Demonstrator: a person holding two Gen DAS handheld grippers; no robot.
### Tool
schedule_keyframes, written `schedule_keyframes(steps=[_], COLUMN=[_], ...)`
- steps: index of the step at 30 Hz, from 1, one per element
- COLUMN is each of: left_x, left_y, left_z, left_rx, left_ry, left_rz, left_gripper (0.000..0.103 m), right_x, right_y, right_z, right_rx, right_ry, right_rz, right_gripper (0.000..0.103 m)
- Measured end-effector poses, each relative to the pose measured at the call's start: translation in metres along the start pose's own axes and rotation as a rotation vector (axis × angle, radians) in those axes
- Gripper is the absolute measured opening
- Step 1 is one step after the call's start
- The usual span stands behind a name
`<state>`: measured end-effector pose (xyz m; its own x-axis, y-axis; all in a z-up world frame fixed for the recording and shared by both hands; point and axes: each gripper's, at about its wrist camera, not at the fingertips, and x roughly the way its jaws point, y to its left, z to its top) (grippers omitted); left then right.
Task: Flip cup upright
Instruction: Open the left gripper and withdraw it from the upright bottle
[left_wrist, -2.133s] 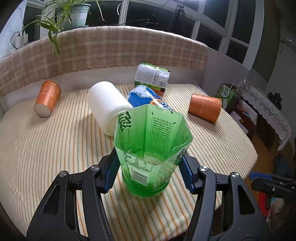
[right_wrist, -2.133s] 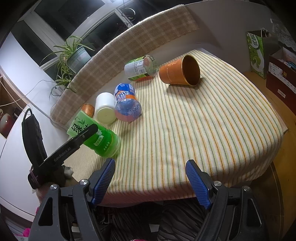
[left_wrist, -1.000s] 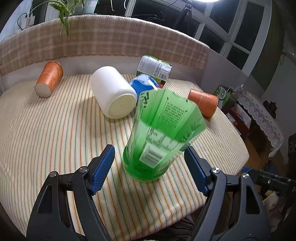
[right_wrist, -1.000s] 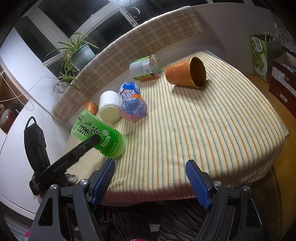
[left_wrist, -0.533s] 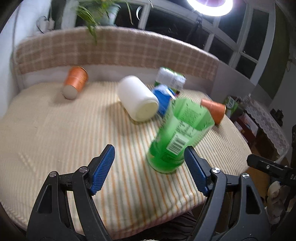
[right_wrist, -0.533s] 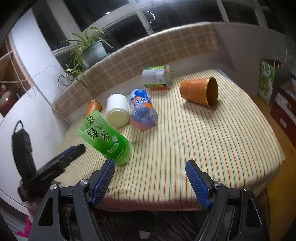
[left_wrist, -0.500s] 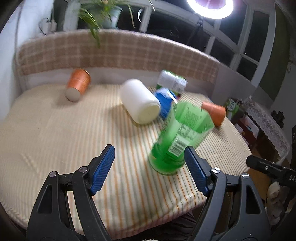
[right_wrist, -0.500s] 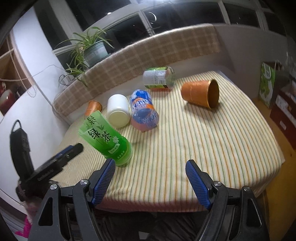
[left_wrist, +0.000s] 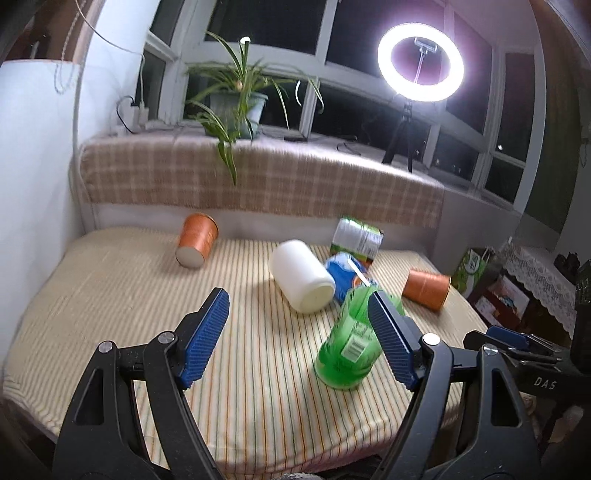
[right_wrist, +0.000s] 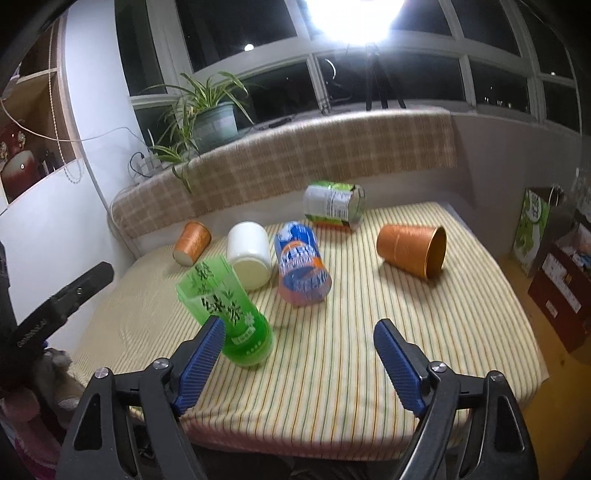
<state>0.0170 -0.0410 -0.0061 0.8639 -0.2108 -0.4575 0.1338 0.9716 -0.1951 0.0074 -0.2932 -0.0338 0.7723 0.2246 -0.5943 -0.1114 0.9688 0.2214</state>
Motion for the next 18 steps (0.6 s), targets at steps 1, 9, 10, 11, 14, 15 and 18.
schedule_keyframes(steps=[1, 9, 10, 11, 14, 15, 18], left_x=[-0.002, -0.019, -0.020, -0.022, -0.025, -0.026, -0.029], left_y=[0.000, 0.002, 0.002, 0.002, 0.004, 0.005, 0.007], left_z=[0.002, 0.012, 0.012, 0.013, 0.015, 0.015, 0.018], left_rx=[-0.001, 0.012, 0.015, 0.018, 0.016, 0.016, 0.012], left_ry=[-0.009, -0.092, -0.095, -0.099, -0.111, -0.115, -0.129], left_rz=[0.004, 0.080, 0.088, 0.100, 0.136, 0.143, 0.172], left_gripper=[0.084, 0.102, 0.102, 0.102, 0.103, 0.103, 0.103], right_x=[-0.001, -0.007, -0.007, -0.007, -0.006, -0.005, -0.004], right_y=[0.001, 0.007, 0.008, 0.009, 0.011, 0.011, 0.010], right_z=[0.002, 0.012, 0.014, 0.015, 0.018, 0.019, 0.022], right_rx=[-0.004, -0.021, -0.023, -0.024, -0.028, -0.026, -0.020], right_ry=[-0.009, -0.100, -0.108, -0.112, -0.124, -0.127, -0.129], right_rz=[-0.005, -0.033, -0.037, -0.040, -0.049, -0.050, -0.041], right_gripper=[0.086, 0.103, 0.103, 0.103, 0.103, 0.103, 0.103])
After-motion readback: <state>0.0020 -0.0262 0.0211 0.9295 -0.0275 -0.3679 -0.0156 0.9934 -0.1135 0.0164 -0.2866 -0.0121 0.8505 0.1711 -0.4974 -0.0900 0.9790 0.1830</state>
